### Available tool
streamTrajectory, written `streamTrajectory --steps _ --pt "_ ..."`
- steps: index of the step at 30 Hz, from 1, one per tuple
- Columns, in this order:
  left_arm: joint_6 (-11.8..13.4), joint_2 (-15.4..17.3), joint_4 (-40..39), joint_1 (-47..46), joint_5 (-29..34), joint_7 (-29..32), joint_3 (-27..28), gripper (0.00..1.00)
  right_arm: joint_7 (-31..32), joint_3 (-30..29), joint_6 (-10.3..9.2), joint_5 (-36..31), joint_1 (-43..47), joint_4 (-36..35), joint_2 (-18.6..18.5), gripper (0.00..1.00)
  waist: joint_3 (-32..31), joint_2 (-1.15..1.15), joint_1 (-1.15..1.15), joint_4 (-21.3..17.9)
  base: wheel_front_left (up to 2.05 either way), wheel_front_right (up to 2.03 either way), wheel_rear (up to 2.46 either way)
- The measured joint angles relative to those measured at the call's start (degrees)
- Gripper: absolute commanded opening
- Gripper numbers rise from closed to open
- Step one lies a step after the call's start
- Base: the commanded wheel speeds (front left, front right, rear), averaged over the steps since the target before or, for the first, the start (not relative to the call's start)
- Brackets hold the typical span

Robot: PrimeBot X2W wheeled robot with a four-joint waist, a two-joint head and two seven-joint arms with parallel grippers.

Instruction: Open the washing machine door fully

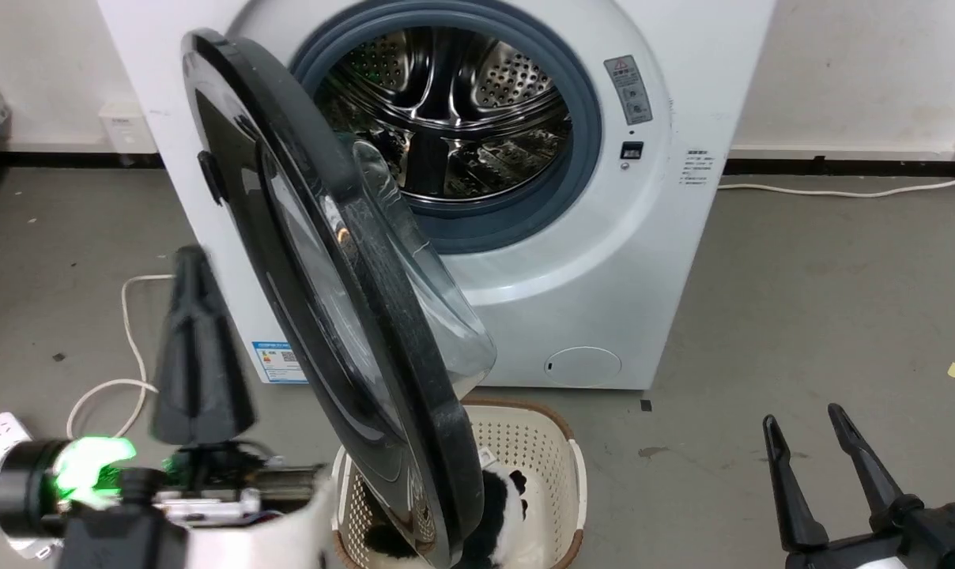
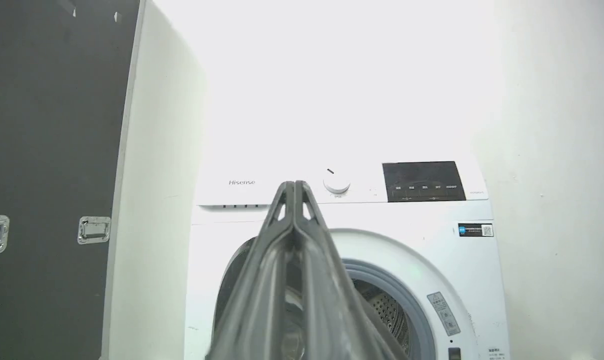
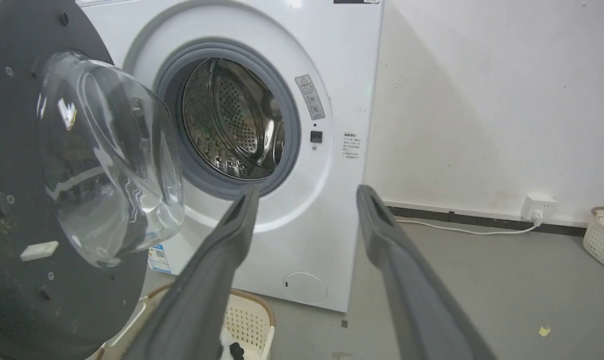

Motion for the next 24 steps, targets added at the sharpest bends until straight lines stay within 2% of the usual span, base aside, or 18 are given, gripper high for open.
streamTrajectory --steps 5,9,10,13,20,24 --pt "-1.24 0.42 -2.91 -1.10 2.70 3.19 -4.32 0.00 0.00 0.24 0.00 0.47 0.02 0.33 0.04 1.00 0.05 0.00 0.00 -0.48 0.00 0.00 0.00" --pt "-4.03 0.05 -2.56 -1.44 4.09 8.59 -10.67 0.00 0.00 0.33 0.00 1.04 0.02 0.46 0.08 1.00 0.28 0.00 0.00 -0.62 0.00 0.00 0.00" --pt "-5.42 0.19 -1.54 -1.44 4.42 10.60 -12.83 0.00 0.00 0.36 0.00 1.05 0.02 0.57 0.08 1.00 0.32 0.00 0.00 -0.64 0.00 0.00 0.00" --pt "-7.03 -0.60 1.18 -1.43 4.50 13.34 -17.28 0.00 0.00 0.54 0.00 1.05 0.02 0.89 0.11 1.00 0.50 0.00 0.00 -0.66 0.00 0.00 0.00" --pt "-8.17 -2.16 10.55 -0.01 1.92 16.83 -23.70 0.00 0.00 0.87 0.00 1.14 0.01 1.29 0.13 1.00 0.97 0.00 0.00 -0.75 0.00 0.00 0.00" --pt "-8.08 -2.40 16.45 1.07 0.49 17.74 -24.48 0.00 0.00 1.33 0.00 1.47 0.01 1.90 0.14 1.00 1.41 0.00 0.00 -0.75 0.00 0.00 0.00"
